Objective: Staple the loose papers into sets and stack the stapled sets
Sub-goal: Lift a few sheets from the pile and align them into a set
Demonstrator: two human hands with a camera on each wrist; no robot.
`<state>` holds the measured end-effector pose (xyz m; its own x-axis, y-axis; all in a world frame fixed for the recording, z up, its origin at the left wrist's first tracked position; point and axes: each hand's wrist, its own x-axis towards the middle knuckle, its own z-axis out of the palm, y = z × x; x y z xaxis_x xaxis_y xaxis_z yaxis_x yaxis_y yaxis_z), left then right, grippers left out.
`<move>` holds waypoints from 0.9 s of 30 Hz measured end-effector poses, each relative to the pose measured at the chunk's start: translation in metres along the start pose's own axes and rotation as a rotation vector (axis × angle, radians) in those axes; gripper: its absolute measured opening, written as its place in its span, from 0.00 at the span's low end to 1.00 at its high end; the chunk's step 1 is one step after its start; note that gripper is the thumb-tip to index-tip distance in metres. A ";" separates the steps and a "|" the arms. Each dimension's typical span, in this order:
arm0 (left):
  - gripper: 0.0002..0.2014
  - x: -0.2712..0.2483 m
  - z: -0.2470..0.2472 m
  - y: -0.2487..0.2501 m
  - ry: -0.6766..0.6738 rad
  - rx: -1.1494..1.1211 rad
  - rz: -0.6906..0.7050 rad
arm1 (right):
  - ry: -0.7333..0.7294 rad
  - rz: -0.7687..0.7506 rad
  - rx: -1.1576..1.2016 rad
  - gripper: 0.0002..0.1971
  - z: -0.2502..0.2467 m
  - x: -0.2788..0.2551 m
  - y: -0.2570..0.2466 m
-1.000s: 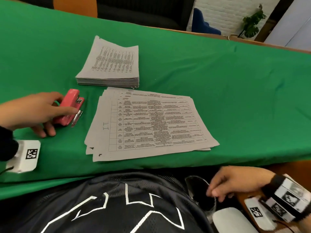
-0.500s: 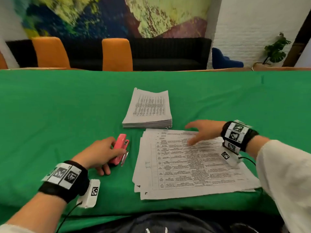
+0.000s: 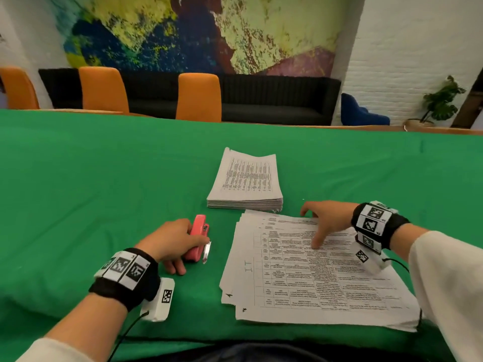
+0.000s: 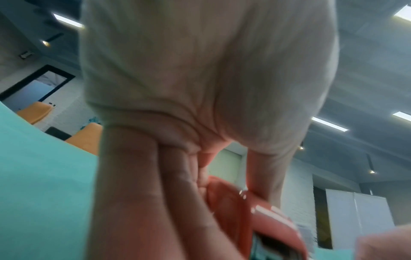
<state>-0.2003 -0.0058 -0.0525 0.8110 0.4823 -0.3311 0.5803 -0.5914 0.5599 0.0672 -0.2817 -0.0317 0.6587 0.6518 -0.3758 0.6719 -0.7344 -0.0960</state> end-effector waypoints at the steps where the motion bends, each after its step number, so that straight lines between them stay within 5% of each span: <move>1: 0.19 0.000 -0.003 -0.001 0.017 0.023 -0.019 | -0.011 0.006 0.010 0.50 0.000 0.000 0.001; 3: 0.19 0.002 -0.012 -0.004 0.048 0.091 -0.061 | -0.021 0.007 0.004 0.45 0.000 0.000 0.004; 6: 0.23 0.002 -0.026 -0.011 0.114 0.221 -0.122 | 0.009 -0.049 0.063 0.23 -0.003 -0.003 0.008; 9: 0.36 0.002 -0.035 -0.017 0.347 0.360 -0.059 | 0.052 -0.118 0.251 0.12 -0.017 -0.020 0.015; 11: 0.43 0.000 -0.035 -0.015 0.426 0.109 0.124 | 0.075 -0.190 0.432 0.13 -0.028 -0.038 0.022; 15: 0.56 -0.014 -0.026 0.003 0.198 -0.720 0.399 | 0.271 -0.368 0.912 0.16 -0.044 -0.078 0.024; 19: 0.46 -0.018 -0.010 0.043 0.145 -1.055 0.538 | 0.520 -0.523 1.348 0.17 -0.038 -0.095 -0.002; 23: 0.20 -0.027 -0.007 0.106 0.429 -1.074 0.666 | 0.717 -0.566 1.429 0.16 -0.028 -0.092 -0.038; 27: 0.12 -0.029 -0.032 0.146 0.654 -0.962 0.768 | 0.935 -0.607 1.482 0.11 -0.049 -0.094 -0.060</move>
<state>-0.1417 -0.0856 0.0633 0.5632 0.6122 0.5550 -0.4838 -0.3003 0.8221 -0.0187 -0.2894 0.0543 0.7668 0.3576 0.5331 0.3886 0.4024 -0.8289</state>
